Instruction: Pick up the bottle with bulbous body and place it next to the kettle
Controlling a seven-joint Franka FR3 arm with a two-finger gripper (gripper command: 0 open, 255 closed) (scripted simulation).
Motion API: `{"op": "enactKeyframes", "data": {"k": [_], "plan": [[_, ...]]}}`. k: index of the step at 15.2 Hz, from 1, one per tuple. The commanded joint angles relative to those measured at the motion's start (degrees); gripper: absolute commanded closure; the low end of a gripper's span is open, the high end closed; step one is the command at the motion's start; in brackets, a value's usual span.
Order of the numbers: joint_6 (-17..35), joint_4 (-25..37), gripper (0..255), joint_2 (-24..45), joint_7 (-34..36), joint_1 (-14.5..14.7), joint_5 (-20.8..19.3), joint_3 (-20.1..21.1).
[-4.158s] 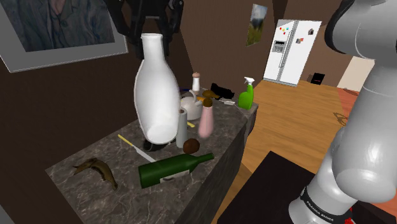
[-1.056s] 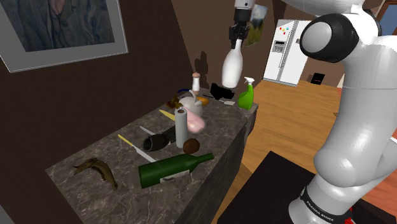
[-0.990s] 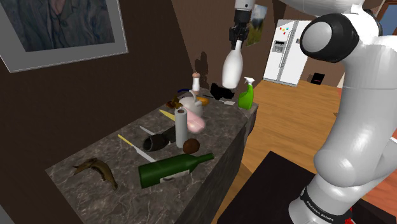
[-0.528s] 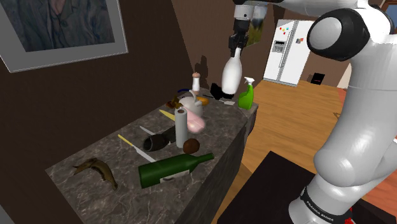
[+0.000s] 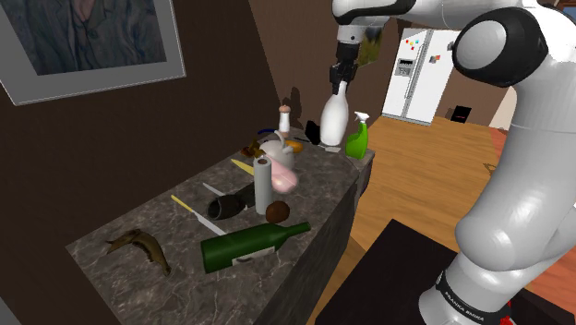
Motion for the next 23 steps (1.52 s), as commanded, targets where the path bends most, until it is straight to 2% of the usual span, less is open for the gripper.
{"op": "enactKeyframes", "data": {"k": [1,23], "plan": [[1.8,-2.2,255,-0.5,-0.1,-0.1,0.0,0.0],[18.8,-19.2,255,-0.4,-0.3,-0.1,0.1,-0.1]]}}
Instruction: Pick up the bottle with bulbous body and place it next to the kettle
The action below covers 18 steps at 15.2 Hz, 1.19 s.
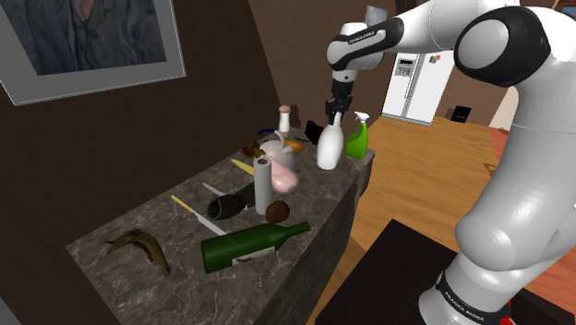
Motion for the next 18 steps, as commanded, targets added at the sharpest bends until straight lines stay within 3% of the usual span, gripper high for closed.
{"op": "enactKeyframes", "data": {"k": [1,6,13,14,18], "plan": [[1.5,-1.2,255,0.2,0.0,0.0,0.0,0.0],[4.6,-3.6,255,1.0,0.0,0.0,0.0,0.0],[4.6,-3.6,255,1.0,0.0,0.0,0.0,0.0],[4.6,-3.6,0,1.0,0.0,0.0,0.0,0.0],[4.6,-3.6,0,1.0,0.0,0.0,0.0,0.0]]}}
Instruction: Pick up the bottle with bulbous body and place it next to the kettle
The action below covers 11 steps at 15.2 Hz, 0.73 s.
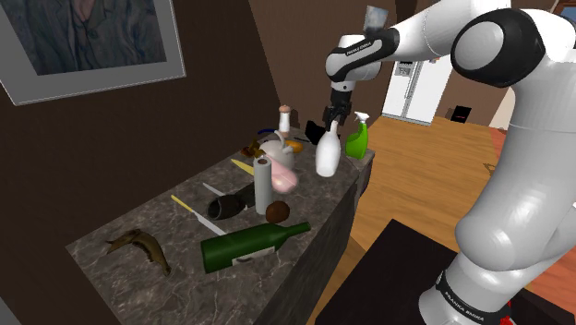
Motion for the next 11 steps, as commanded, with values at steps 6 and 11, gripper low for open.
{"op": "enactKeyframes", "data": {"k": [6,11], "plan": [[-6.7,4.8,0,-1.9,0.0,-0.1,0.1,0.0],[-6.7,4.8,0,-1.9,0.0,-0.1,0.1,0.0]]}}
